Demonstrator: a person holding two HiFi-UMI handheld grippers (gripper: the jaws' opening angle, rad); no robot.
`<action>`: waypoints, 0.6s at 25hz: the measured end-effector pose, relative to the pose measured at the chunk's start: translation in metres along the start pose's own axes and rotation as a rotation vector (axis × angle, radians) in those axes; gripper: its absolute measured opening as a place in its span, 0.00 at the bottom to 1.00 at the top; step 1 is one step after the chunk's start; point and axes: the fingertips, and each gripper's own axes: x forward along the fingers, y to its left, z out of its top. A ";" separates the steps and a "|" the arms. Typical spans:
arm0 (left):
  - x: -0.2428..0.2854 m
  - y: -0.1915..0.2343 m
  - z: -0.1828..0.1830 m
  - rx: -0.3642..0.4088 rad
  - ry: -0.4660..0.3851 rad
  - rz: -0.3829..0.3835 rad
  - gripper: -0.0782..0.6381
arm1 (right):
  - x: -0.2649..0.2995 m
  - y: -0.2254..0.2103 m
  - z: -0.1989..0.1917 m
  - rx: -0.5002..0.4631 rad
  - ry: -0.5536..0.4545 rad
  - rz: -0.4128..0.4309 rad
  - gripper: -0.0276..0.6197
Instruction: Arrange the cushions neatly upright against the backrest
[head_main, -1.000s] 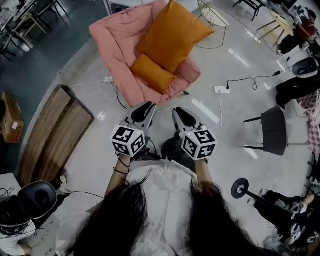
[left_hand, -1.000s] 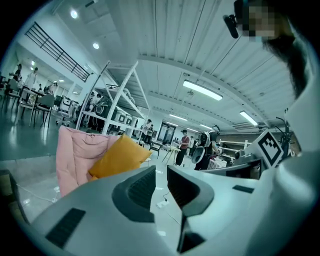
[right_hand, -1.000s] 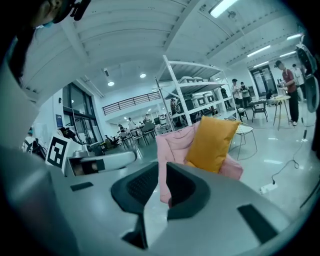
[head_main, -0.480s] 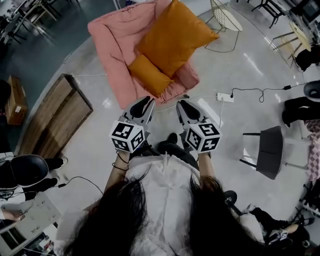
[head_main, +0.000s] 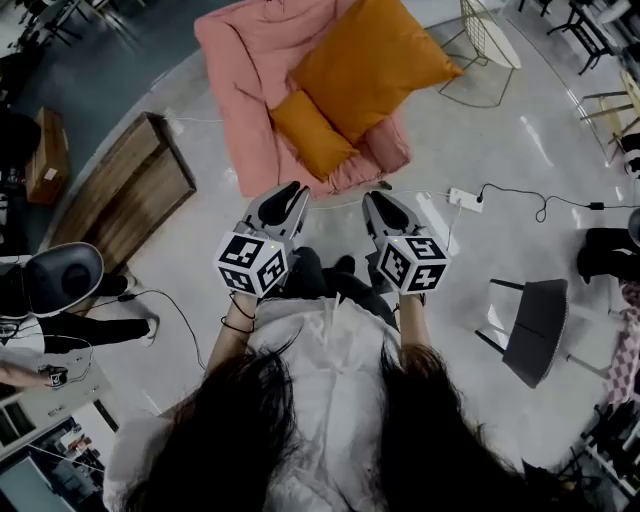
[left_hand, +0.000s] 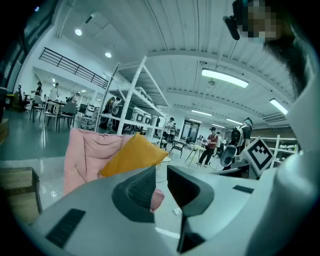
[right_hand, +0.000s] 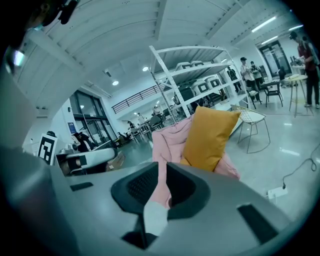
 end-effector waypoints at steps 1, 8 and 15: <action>0.000 0.001 0.001 0.001 -0.002 0.007 0.22 | 0.001 -0.002 0.000 0.004 -0.001 0.001 0.14; 0.004 0.016 0.000 0.011 0.017 0.036 0.22 | 0.006 -0.017 -0.001 0.040 -0.012 -0.010 0.14; 0.029 0.044 0.009 -0.012 0.023 0.023 0.22 | 0.035 -0.025 0.016 0.026 0.003 -0.031 0.14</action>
